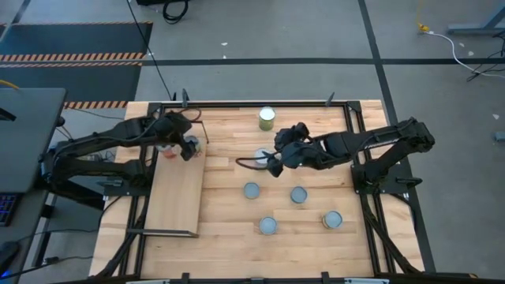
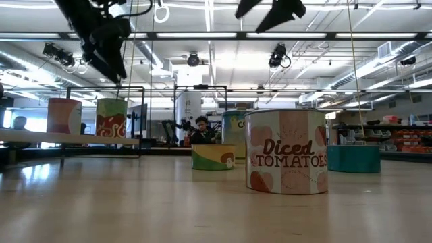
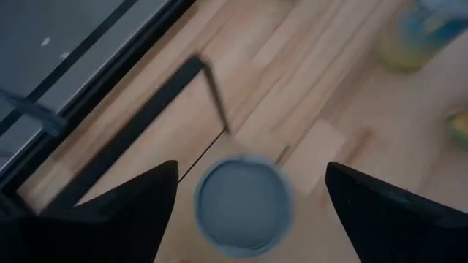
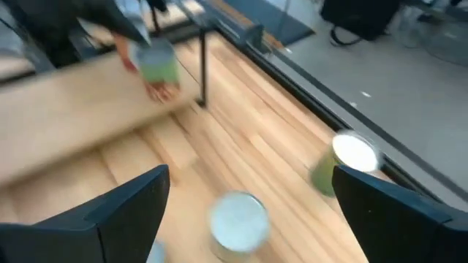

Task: Pick and place cans onto a shelf
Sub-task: Put the canned carrots on the shelf

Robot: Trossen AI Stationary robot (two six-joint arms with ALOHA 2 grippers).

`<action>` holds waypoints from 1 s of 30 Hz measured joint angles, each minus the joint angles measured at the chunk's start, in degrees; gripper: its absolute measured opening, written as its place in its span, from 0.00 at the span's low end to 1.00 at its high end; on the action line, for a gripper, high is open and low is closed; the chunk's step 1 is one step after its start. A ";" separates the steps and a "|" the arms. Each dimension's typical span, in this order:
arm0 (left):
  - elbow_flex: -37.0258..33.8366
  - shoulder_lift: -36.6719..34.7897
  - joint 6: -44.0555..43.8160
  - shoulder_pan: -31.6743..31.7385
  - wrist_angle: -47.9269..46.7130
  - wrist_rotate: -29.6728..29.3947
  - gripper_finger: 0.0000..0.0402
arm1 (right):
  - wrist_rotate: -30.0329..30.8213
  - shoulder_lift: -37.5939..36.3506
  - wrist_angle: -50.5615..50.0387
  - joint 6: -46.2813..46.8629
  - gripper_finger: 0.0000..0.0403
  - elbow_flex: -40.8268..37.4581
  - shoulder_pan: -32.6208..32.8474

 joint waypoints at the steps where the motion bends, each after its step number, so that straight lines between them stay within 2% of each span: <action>1: 1.39 -0.01 0.02 0.00 -0.02 0.83 0.88 | -0.52 0.00 -0.92 -0.56 0.98 0.00 -0.42; 7: 9.50 -0.03 3.64 -2.01 2.64 7.84 0.88 | -9.33 1.52 -5.71 -9.92 0.99 0.09 -4.81; 10: 11.45 -0.07 4.99 -3.77 5.63 13.80 0.88 | -8.10 4.18 -11.38 -13.03 0.99 0.09 -8.17; 13: 12.17 -0.03 4.52 -5.97 6.81 17.20 0.88 | -5.35 7.29 -14.06 -14.60 0.98 0.02 -12.22; 17: 11.51 -0.01 2.41 -9.29 5.12 18.47 0.88 | -5.82 12.13 -13.07 -17.37 0.97 0.02 -17.26; 24: 11.42 -0.16 -5.05 -12.86 -2.59 17.61 0.88 | -15.36 20.79 -11.02 -19.97 0.94 0.00 -23.06; 30: 11.45 -1.57 -12.37 -17.32 -9.84 17.73 0.88 | -26.14 21.56 -2.22 -22.60 0.93 0.00 -23.74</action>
